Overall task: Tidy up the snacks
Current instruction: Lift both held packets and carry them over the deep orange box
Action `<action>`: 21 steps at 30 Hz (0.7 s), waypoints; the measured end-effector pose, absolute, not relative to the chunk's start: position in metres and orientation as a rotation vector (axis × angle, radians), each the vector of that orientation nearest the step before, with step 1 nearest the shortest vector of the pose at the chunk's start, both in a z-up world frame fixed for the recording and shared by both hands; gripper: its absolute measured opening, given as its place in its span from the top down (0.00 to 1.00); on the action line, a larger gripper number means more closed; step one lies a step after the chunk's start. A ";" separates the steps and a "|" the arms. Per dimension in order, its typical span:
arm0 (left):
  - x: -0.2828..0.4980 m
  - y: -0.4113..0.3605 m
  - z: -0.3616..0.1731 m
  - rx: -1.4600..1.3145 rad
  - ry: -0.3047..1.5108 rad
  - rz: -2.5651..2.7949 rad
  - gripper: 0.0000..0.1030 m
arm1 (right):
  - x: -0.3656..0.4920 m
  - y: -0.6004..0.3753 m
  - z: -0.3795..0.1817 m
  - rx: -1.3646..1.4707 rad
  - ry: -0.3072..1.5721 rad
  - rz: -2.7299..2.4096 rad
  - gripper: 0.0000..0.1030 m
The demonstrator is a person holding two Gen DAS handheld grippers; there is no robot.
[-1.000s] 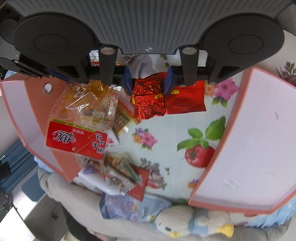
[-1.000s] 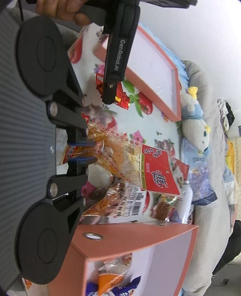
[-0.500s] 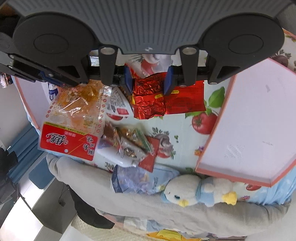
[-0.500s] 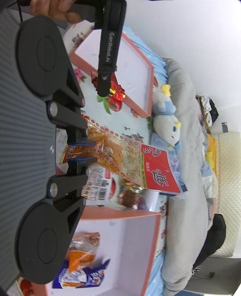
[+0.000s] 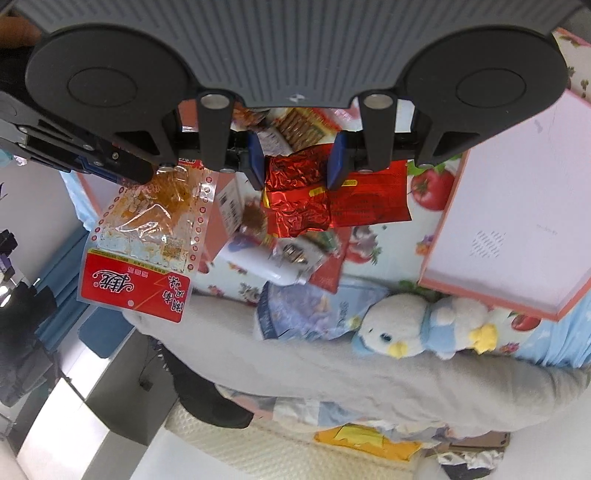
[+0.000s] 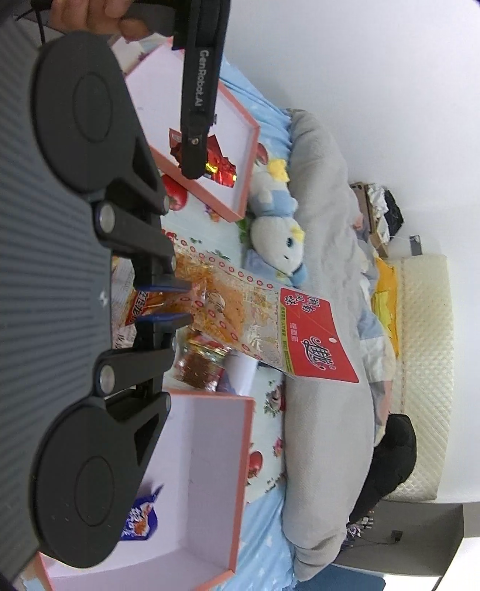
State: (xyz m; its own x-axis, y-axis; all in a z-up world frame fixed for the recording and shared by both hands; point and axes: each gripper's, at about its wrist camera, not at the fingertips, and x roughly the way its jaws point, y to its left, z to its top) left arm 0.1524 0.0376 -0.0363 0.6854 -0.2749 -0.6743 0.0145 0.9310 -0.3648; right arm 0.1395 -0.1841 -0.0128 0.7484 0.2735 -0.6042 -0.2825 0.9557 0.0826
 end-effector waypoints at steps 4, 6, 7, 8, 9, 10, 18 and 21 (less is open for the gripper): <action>0.160 0.027 -0.023 -0.343 0.789 -0.181 0.60 | 0.142 -0.192 0.001 -0.021 0.626 0.288 0.86; 0.163 0.020 -0.017 -0.336 0.789 -0.194 0.60 | 0.144 -0.197 0.008 -0.027 0.607 0.278 0.86; 0.165 0.016 -0.014 -0.326 0.785 -0.205 0.60 | 0.144 -0.200 0.011 -0.031 0.598 0.272 0.86; 0.167 0.012 -0.011 -0.318 0.781 -0.213 0.60 | 0.145 -0.203 0.014 -0.032 0.592 0.266 0.86; 0.169 0.007 -0.007 -0.311 0.777 -0.221 0.60 | 0.146 -0.206 0.016 -0.033 0.587 0.259 0.86; 0.171 0.002 -0.005 -0.307 0.774 -0.233 0.60 | 0.146 -0.210 0.019 -0.033 0.580 0.252 0.86; 0.184 -0.042 0.014 -0.283 0.745 -0.314 0.60 | 0.149 -0.244 0.032 -0.020 0.548 0.201 0.86; 0.189 -0.060 0.016 -0.276 0.744 -0.341 0.60 | 0.149 -0.257 0.035 -0.015 0.540 0.178 0.86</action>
State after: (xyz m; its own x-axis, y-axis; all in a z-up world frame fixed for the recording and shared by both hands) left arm 0.1889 -0.0604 0.0163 0.6851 -0.3969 -0.6108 0.2040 0.9095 -0.3622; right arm 0.1493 -0.2567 0.0348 0.8428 0.1645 -0.5125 -0.1722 0.9845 0.0327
